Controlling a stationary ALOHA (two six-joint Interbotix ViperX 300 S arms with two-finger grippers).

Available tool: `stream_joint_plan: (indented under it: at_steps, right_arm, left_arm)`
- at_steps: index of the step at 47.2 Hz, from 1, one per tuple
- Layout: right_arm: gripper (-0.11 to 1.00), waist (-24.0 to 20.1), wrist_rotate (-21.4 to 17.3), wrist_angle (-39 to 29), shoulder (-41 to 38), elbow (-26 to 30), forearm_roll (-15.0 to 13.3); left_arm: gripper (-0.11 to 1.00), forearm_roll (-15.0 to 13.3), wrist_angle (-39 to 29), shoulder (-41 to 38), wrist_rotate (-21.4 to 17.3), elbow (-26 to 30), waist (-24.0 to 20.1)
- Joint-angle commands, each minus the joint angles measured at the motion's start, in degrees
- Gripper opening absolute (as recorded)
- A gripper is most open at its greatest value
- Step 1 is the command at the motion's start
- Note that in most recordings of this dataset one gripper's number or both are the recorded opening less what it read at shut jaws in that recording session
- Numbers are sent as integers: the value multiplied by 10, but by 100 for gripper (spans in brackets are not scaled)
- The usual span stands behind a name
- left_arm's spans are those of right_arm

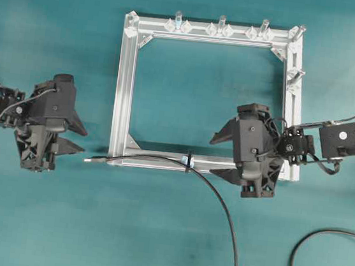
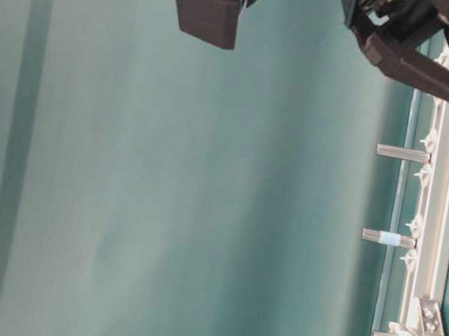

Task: Insert the wire through the string loop located in the center.
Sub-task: 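Pull the plug leftward with the left gripper, drawing cable through the loop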

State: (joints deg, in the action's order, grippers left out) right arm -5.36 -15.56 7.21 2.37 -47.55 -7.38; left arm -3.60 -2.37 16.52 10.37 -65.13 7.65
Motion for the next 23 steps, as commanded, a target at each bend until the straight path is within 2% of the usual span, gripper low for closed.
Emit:
stream_joint_plan:
  at_steps: [1,10,23]
  right_arm:
    - [71,-1,0,4,13,5,1]
    - [71,-1,0,2,21,8,0]
    - [71,-1,1,-4,72,0,0]
  left_arm:
    - [48,2,2,8,-2,11,2]
    - [48,5,-11,42,-13,26,1]
    - [47,5,-83,129,-56,43,-24]
